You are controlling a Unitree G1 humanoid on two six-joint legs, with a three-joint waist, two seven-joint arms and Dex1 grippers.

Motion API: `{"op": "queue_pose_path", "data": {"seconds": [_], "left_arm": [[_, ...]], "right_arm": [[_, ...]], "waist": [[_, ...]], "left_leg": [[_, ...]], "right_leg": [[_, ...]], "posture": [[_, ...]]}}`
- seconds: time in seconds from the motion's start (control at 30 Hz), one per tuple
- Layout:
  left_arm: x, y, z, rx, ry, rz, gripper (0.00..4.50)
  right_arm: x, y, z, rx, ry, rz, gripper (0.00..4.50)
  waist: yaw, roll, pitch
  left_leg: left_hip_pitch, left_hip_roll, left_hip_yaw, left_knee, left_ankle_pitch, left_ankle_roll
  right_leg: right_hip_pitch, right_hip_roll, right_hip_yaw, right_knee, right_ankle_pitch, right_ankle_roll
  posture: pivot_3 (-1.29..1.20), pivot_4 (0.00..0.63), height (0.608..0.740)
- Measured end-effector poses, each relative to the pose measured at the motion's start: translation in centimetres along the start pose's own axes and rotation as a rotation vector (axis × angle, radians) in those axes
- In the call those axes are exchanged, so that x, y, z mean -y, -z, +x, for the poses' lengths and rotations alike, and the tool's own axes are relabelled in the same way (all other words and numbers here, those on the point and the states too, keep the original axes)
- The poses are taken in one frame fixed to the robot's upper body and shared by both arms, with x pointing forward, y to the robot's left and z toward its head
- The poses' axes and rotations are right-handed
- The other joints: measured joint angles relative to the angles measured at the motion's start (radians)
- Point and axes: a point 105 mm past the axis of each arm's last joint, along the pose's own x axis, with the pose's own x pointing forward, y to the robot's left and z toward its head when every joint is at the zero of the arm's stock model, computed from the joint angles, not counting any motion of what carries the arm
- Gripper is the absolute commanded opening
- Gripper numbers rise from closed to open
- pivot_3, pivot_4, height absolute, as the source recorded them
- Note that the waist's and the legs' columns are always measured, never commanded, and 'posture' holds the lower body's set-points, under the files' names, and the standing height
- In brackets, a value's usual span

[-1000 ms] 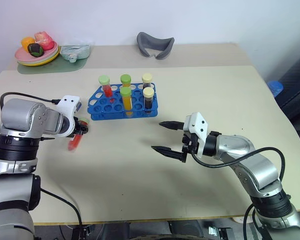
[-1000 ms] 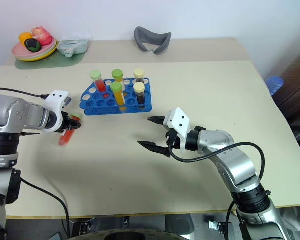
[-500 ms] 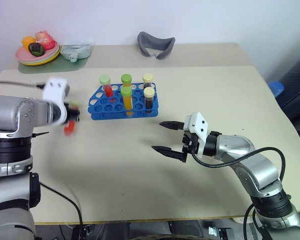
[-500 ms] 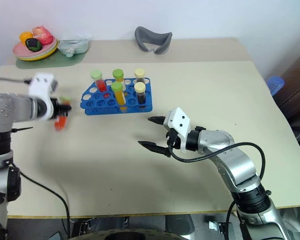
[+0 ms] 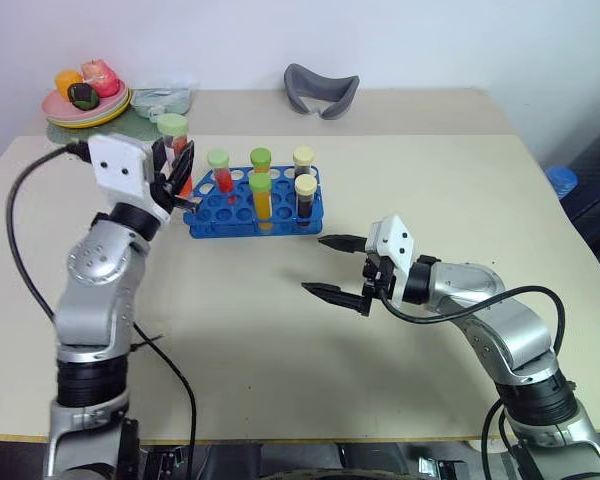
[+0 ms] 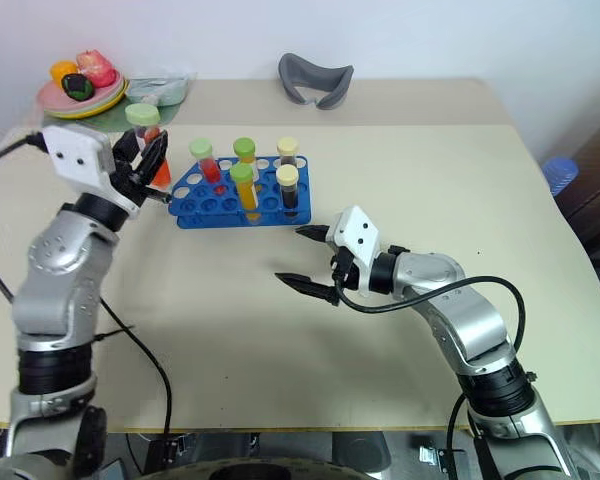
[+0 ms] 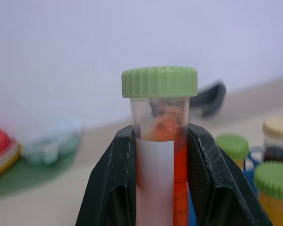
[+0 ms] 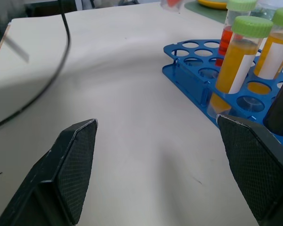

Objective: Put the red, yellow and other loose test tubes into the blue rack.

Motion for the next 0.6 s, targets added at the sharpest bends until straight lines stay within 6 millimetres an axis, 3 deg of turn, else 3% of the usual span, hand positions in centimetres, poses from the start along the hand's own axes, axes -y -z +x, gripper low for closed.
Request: {"op": "queue_pose_path", "data": {"seconds": [0.27, 0.6], "left_arm": [[0.9, 2.3, 0.7, 0.095, 0.009, -0.042, 0.88], [2.4, 5.4, 1.3, 0.068, 0.018, -0.104, 0.88]], "right_arm": [[0.2, 0.0, 0.0, 0.0, 0.017, 0.001, 4.15], [0.5, 0.0, -0.2, 0.001, 0.046, 0.001, 4.15]], "waist": [[-0.001, 0.0, 0.0], [-0.003, 0.0, 0.0]], "left_leg": [[0.0, 0.0, 0.0, 0.0, 0.0, 0.001], [0.0, 0.0, 0.0, 0.0, 0.0, 0.001]], "right_leg": [[0.0, 0.0, 0.0, 0.0, 0.0, 0.0], [0.0, 0.0, 0.0, 0.0, 0.0, 0.0]], "posture": [[0.0, 0.15, 0.74], [0.0, 0.15, 0.74]]}}
